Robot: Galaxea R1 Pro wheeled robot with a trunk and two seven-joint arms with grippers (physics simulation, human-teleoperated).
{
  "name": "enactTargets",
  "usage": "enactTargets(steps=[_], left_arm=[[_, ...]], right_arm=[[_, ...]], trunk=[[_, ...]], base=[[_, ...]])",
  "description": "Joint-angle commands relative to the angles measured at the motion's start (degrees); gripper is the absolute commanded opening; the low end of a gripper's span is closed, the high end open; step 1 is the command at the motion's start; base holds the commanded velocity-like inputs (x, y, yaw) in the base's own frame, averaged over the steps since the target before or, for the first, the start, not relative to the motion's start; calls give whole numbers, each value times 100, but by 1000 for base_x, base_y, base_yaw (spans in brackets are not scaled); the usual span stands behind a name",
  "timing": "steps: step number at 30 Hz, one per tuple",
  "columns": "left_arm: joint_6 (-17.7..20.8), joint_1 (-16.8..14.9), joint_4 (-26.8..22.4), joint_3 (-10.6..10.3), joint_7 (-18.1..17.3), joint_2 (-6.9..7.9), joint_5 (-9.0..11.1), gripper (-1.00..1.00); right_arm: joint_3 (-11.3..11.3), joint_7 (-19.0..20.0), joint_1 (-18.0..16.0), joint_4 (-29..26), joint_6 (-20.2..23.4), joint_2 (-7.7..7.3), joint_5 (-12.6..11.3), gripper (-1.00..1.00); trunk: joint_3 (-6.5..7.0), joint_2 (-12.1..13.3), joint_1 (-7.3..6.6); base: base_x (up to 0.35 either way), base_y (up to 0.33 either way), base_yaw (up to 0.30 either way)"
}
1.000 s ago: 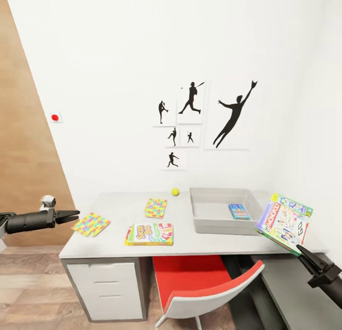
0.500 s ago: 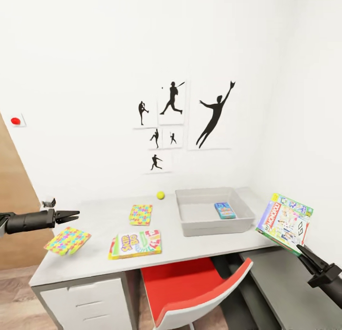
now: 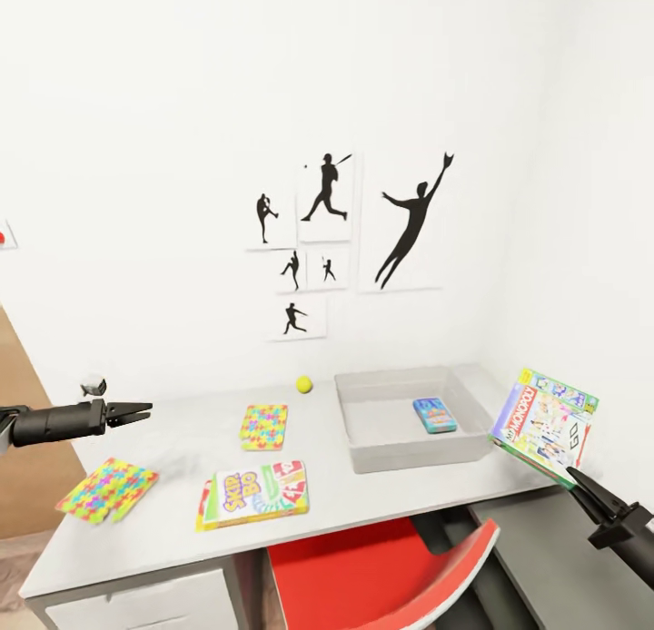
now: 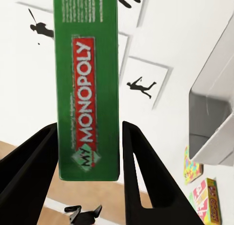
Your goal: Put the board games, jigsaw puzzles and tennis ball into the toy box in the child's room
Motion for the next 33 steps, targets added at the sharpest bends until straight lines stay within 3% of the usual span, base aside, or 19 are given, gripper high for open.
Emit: enactTargets(steps=[1, 14, 33], left_arm=[[60, -2, 1, -37, -15, 4, 36, 100], [60, -2, 1, -37, -15, 4, 36, 100], [60, -2, 1, -37, -15, -4, 38, 100]], right_arm=[[-4, 18, -3, -2, 22, 4, -9, -100], [-8, 21, -3, -4, -60, 35, 4, -100], [-5, 2, -3, -1, -51, 6, 1, -100]], trunk=[[-3, -4, 4], [-3, -4, 4], [-3, -4, 4]], base=[[249, 105, -2], [224, 66, 0], [112, 4, 0]])
